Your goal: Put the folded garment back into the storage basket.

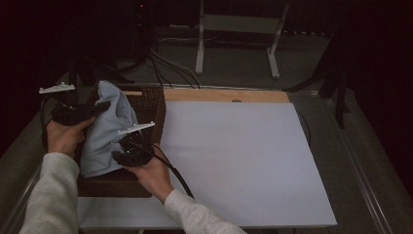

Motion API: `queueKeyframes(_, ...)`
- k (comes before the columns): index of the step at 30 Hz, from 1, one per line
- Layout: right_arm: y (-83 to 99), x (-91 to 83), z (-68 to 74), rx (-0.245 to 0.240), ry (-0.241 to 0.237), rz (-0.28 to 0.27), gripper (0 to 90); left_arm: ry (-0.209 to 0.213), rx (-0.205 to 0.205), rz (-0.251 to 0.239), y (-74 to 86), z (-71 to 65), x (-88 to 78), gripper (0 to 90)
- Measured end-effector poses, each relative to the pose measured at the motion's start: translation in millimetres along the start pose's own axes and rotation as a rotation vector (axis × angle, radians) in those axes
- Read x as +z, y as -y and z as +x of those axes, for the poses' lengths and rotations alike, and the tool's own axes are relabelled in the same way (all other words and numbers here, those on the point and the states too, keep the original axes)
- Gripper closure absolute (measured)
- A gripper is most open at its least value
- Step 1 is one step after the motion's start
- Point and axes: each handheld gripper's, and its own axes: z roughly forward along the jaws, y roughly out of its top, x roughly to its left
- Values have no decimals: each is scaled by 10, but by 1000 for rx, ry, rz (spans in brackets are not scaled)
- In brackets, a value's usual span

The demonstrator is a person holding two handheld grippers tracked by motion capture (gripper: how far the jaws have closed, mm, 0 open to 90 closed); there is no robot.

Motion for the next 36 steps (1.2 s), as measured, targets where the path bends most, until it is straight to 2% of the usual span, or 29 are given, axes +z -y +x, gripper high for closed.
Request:
queueKeyframes(8,22,52,44,-3,13,3,774,2,2,-5,36,45,-51,785)
queueKeyframes(17,48,105,81,-10,23,30,772,-12,-3,14,102,95,-41,785)
queueKeyframes(19,61,127,102,-31,27,46,769,-23,-4,25,118,105,-24,783)
queueKeyframes(29,92,179,111,-53,33,101,766,-56,19,64,99,82,56,781)
queueKeyframes(34,102,189,119,-60,24,115,765,-89,13,83,81,91,85,779)
queueKeyframes(35,103,193,117,-62,23,120,757,-118,6,88,76,97,93,766)
queueKeyframes(36,104,199,117,-66,21,131,713,-153,-17,82,68,105,103,689)
